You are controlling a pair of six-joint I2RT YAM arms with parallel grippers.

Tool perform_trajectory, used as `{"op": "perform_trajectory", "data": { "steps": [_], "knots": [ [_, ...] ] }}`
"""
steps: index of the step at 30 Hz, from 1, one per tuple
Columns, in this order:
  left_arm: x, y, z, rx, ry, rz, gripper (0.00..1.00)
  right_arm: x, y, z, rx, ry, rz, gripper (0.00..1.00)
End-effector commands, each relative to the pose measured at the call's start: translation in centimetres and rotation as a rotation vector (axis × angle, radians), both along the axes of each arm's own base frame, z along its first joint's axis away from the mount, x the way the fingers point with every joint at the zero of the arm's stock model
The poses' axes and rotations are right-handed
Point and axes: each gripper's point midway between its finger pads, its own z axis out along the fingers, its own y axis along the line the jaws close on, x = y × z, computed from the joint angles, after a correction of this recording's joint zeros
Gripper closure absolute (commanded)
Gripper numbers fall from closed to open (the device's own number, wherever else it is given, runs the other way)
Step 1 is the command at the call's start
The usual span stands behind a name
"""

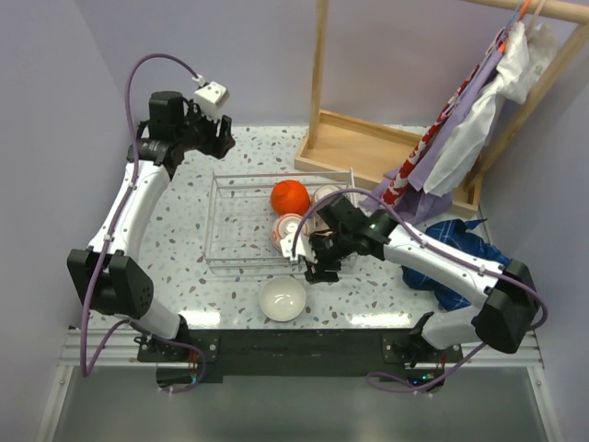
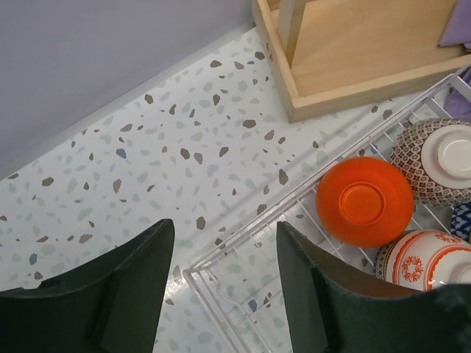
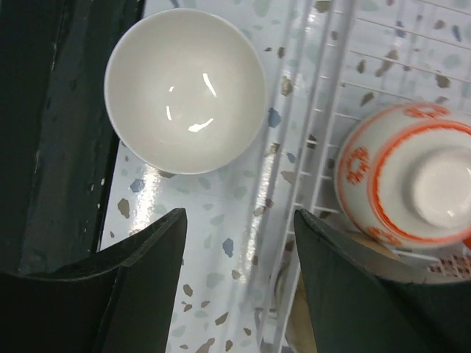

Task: Load the bowls into the dish rack

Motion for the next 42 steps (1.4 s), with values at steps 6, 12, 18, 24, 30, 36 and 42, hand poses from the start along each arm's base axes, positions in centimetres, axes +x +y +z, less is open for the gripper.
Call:
{"op": "perform_trajectory", "data": {
  "steps": [6, 12, 18, 24, 30, 36, 42],
  "knots": [
    [0.5, 0.7, 2.2, -0.005, -0.078, 0.045, 0.37, -3.5, 2.5, -2.6, -0.043, -0.038, 0.272, 0.37],
    [-0.6, 1.0, 1.8, -0.005, -0.073, 0.05, 0.37, -5.7, 3.3, -4.5, -0.076, 0.01, 0.352, 0.39],
    [-1.7, 1.2, 0.9, 0.004, -0.061, 0.051, 0.37, -6.7, 2.6, -5.7, -0.127, 0.026, 0.426, 0.42],
    [-2.7, 1.7, 1.0, 0.014, -0.069, 0.066, 0.37, -7.5, 2.4, -7.1, -0.155, 0.039, 0.437, 0.46],
    [-4.2, 2.2, 1.2, 0.018, -0.081, 0.073, 0.37, -7.3, 3.9, -8.5, -0.155, -0.043, 0.421, 0.6],
    [-6.1, 3.3, 2.7, 0.017, -0.121, 0.095, 0.37, -7.7, 4.8, -8.4, -0.205, -0.036, 0.444, 0.95],
    [-8.5, 3.6, 4.8, 0.0, -0.174, 0.096, 0.37, -10.2, 5.3, -2.9, -0.21, 0.028, 0.479, 1.0]
  ]
}}
